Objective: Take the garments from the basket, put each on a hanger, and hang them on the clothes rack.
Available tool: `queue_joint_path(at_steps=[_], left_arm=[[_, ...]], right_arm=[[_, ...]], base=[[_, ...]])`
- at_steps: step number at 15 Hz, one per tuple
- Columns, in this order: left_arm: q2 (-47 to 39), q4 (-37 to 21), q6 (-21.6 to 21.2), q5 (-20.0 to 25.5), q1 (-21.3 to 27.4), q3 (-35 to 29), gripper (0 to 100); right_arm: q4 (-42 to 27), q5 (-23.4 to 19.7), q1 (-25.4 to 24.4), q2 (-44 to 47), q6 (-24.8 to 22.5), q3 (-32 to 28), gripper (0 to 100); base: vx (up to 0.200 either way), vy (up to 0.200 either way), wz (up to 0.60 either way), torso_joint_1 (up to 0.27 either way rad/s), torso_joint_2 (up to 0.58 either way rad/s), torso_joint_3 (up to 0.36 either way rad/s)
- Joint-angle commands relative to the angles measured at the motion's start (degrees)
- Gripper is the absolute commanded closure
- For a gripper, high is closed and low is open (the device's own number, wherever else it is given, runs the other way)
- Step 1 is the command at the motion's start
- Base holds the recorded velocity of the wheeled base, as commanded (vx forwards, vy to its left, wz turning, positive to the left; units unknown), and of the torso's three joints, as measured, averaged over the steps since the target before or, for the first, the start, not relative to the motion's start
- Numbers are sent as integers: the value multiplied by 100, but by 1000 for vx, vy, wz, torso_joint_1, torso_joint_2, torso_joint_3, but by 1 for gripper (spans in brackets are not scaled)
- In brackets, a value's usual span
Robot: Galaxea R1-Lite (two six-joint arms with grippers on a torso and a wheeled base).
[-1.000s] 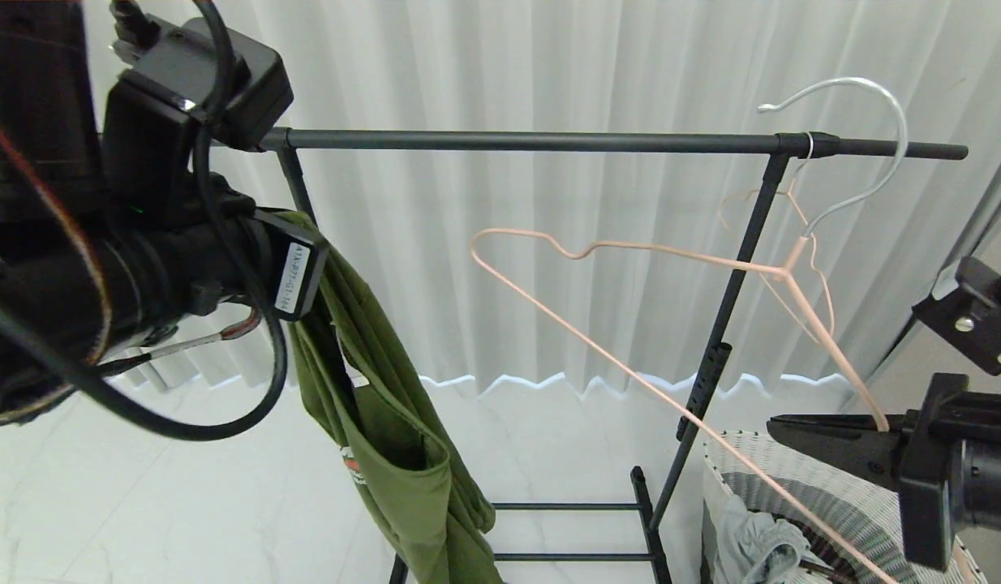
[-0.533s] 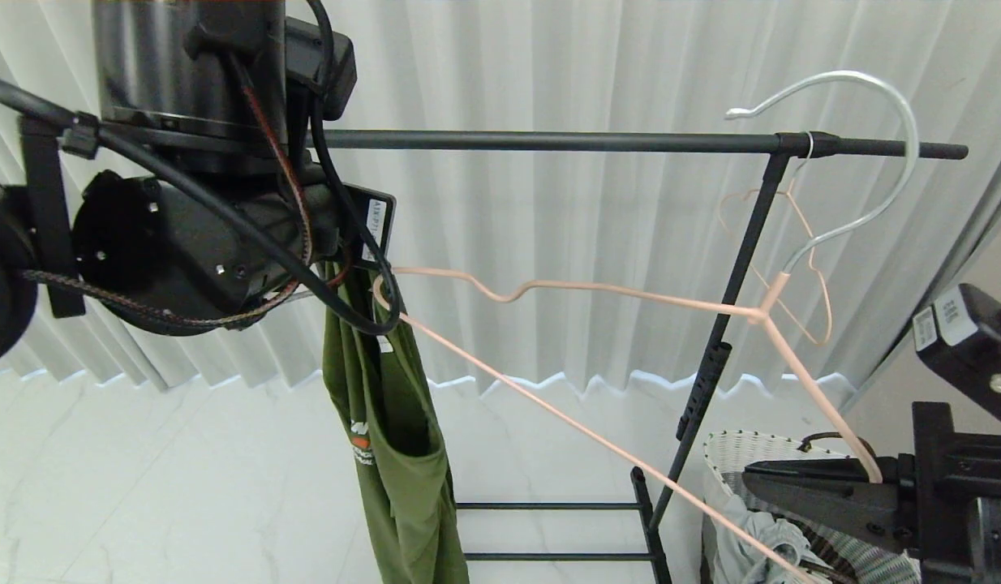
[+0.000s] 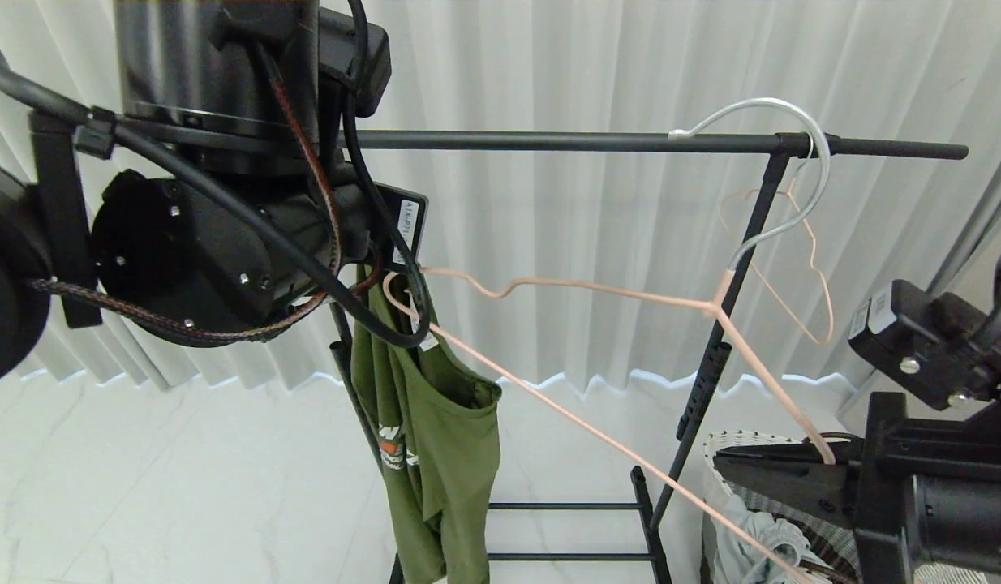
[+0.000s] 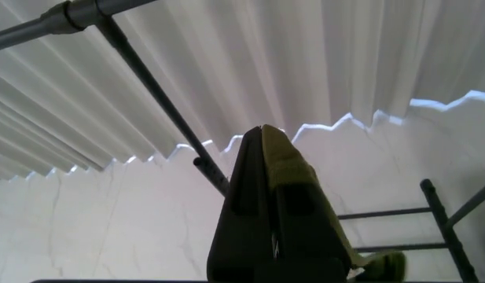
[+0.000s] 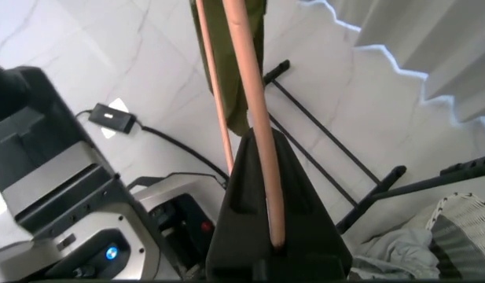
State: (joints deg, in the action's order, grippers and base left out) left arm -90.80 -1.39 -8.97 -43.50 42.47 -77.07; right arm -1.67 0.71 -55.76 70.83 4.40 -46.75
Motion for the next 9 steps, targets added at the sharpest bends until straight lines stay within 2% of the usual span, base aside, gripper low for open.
queue_joint_path(at_steps=[1, 7, 9], left_arm=[[44, -2, 1, -1, 24, -1, 100], [36, -2, 80, -1, 262, -10, 100], [27, -2, 168, -10, 393, -19, 100]], right_arm=[[88, -9, 197, 151, -1, -89, 100], [141, 8, 355, 493, 87, -519, 100], [448, 8, 355, 731, 114, -546, 100]], base=[[0, 0, 0, 0, 0, 0], [0, 0, 0, 0, 0, 0], [0, 0, 0, 0, 0, 0]])
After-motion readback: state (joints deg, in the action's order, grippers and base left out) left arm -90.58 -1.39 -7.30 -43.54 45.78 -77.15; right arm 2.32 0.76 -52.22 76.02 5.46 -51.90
